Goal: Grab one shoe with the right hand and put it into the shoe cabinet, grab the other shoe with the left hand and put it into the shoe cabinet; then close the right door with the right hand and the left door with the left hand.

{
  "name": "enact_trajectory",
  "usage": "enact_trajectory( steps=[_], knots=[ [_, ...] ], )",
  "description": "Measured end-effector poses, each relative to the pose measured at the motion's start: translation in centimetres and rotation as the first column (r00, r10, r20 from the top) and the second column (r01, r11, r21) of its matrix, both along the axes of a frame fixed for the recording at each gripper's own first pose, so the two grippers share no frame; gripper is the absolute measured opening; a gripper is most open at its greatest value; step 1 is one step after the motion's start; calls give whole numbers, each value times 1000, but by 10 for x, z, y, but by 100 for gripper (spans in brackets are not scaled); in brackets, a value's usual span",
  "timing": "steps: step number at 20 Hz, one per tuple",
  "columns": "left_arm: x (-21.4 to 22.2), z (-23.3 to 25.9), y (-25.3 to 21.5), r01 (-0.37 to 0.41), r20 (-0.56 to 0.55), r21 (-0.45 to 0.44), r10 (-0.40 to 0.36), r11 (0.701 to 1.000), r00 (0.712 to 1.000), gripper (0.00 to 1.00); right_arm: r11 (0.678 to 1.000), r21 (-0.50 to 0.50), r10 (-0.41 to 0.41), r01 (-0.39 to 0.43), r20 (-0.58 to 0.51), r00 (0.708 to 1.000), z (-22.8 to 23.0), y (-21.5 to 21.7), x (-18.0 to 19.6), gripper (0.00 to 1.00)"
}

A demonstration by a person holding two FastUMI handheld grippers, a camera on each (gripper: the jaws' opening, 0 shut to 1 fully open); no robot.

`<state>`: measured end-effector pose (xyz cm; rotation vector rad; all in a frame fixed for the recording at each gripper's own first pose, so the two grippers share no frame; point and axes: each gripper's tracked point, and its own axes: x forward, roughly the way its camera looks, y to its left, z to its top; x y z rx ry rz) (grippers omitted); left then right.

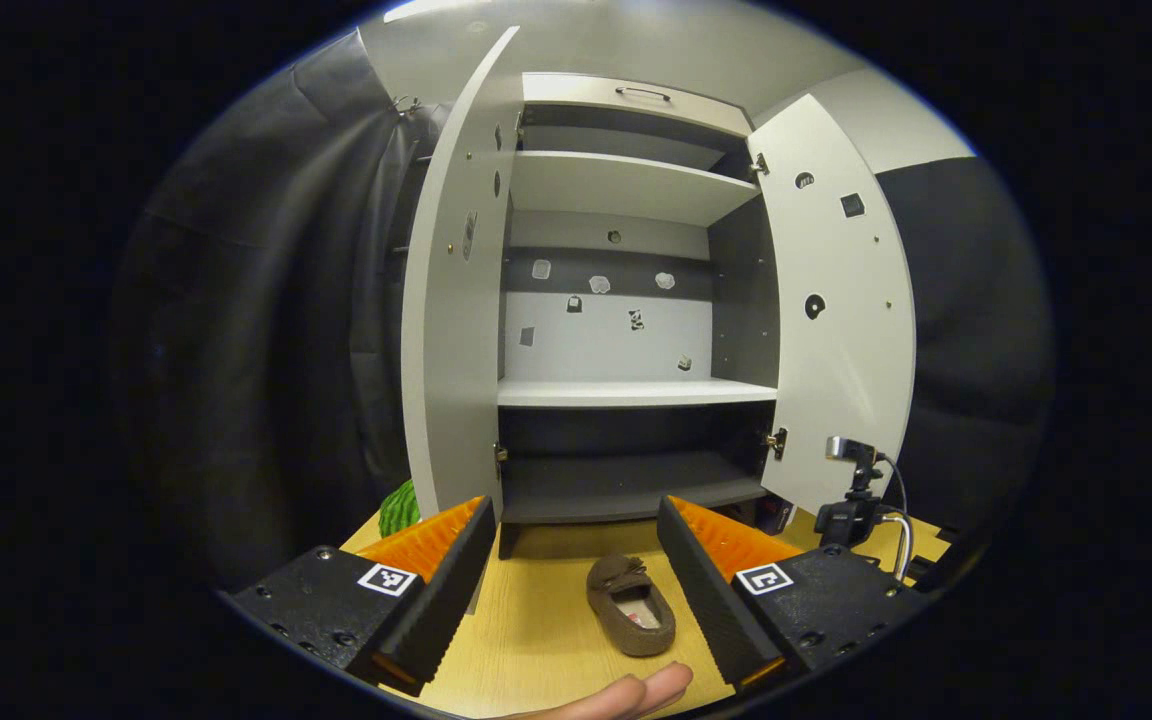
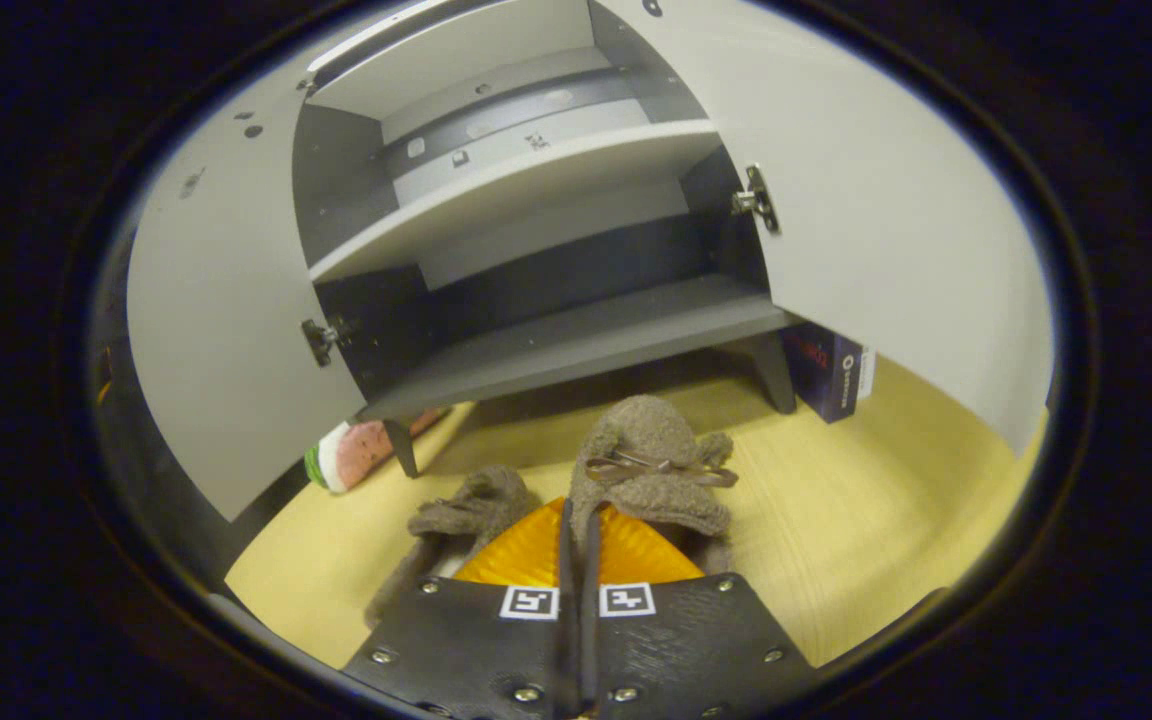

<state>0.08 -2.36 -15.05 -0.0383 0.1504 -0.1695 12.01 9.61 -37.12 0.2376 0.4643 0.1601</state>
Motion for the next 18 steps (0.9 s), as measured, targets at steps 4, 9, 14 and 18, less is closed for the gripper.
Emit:
enact_trajectory(
  steps=[4,9,14,18],
  knots=[
    [12,14,8,-29,47,2,29,1000,998,100,999,-30,24,-20,136,990,89,0,10,1],
    [28,37,11,-30,106,1,30,1000,994,100,996,-83,49,-26,288,956,211,4,37,1],
    [38,49,2,3,125,-35,2,999,992,100,994,-106,64,-30,338,939,301,17,98,1],
    [46,57,2,3,150,-38,2,999,989,100,987,-160,65,-11,340,938,337,27,172,1]
  ],
)
